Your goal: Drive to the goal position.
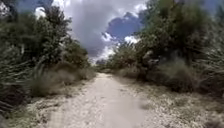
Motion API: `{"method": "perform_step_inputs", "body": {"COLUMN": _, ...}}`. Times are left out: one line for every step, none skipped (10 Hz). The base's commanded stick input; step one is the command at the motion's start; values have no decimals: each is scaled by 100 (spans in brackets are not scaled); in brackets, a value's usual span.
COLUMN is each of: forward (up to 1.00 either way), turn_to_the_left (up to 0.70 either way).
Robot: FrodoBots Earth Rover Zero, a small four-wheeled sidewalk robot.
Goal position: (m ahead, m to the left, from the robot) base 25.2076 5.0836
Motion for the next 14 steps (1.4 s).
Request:
{"method": "perform_step_inputs", "body": {"forward": 50, "turn_to_the_left": 0}}
{"method": "perform_step_inputs", "body": {"forward": 50, "turn_to_the_left": 0}}
{"method": "perform_step_inputs", "body": {"forward": 50, "turn_to_the_left": 0}}
{"method": "perform_step_inputs", "body": {"forward": 50, "turn_to_the_left": 0}}
{"method": "perform_step_inputs", "body": {"forward": 50, "turn_to_the_left": 0}}
{"method": "perform_step_inputs", "body": {"forward": 50, "turn_to_the_left": 0}}
{"method": "perform_step_inputs", "body": {"forward": 50, "turn_to_the_left": 0}}
{"method": "perform_step_inputs", "body": {"forward": 50, "turn_to_the_left": 0}}
{"method": "perform_step_inputs", "body": {"forward": 50, "turn_to_the_left": 50}}
{"method": "perform_step_inputs", "body": {"forward": 50, "turn_to_the_left": 50}}
{"method": "perform_step_inputs", "body": {"forward": 50, "turn_to_the_left": 0}}
{"method": "perform_step_inputs", "body": {"forward": 50, "turn_to_the_left": 0}}
{"method": "perform_step_inputs", "body": {"forward": 50, "turn_to_the_left": 0}}
{"method": "perform_step_inputs", "body": {"forward": 50, "turn_to_the_left": 0}}
